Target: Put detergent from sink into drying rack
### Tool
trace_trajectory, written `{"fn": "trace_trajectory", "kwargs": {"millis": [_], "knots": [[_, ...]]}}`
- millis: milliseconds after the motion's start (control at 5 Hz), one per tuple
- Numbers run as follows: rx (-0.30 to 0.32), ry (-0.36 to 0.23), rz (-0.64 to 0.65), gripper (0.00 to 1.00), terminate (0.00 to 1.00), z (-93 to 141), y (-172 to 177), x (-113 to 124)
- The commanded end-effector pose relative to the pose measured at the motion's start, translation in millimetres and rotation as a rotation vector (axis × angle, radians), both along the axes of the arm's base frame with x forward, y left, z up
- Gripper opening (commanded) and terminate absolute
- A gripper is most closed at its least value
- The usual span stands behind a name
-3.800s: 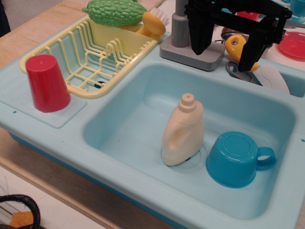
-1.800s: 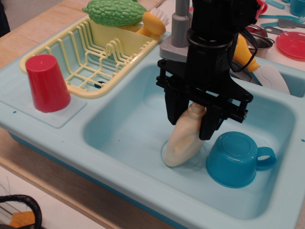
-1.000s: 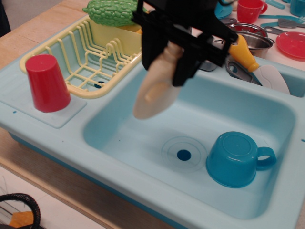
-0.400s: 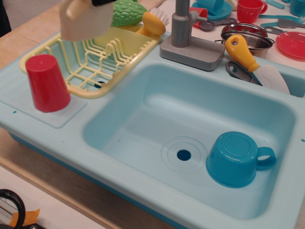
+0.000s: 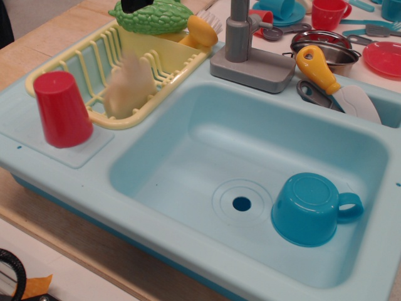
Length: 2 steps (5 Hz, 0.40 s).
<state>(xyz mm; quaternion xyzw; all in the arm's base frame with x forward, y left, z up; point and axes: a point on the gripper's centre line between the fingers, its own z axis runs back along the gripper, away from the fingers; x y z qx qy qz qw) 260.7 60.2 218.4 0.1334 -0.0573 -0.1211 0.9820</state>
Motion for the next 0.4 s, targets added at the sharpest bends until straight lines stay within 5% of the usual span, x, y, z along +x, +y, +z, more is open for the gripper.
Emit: {"fn": "trace_trajectory", "kwargs": {"millis": [0,200], "knots": [[0.003,-0.038,0.012,1.00,0.00,9.6,4.3,-2.8],[0.003,-0.038,0.012,1.00,1.00,9.6,4.3,-2.8]]}}
